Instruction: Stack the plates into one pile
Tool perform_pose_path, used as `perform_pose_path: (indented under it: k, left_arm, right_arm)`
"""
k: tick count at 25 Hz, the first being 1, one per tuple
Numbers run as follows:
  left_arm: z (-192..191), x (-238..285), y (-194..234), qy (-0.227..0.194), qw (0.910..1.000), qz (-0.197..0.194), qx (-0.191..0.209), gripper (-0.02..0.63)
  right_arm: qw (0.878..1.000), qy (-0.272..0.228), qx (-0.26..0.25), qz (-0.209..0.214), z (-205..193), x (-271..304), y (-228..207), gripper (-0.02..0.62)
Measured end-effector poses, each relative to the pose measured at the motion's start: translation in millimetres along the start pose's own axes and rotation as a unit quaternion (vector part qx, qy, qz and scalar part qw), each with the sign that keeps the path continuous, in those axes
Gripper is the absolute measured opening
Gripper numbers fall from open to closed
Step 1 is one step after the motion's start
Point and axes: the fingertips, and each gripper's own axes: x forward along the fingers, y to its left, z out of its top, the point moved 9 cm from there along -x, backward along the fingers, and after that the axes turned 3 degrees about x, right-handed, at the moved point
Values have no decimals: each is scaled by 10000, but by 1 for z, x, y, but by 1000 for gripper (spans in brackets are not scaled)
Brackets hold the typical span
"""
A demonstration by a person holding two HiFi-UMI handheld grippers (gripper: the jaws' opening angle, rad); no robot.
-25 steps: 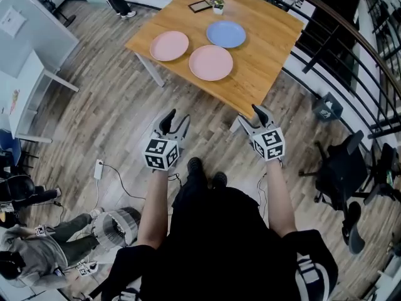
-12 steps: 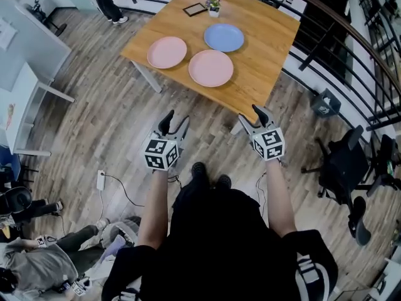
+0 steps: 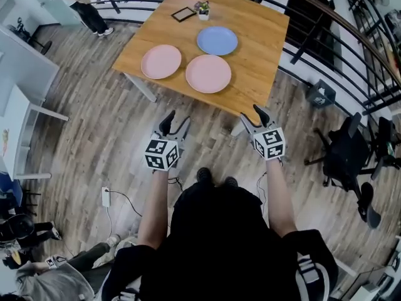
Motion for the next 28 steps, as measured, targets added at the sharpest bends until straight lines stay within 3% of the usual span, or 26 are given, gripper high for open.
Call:
perform_pose_path:
  k: [16,28]
  left_arm:
    - [6,16,54,72,9990,-420,105,235]
    - [5,16,53,137,9986,-505,76,235]
  right_arm:
    - [9991,64,108,-396,7,34,22,244]
    - [9985,98,247,-469,-3,32,22,244]
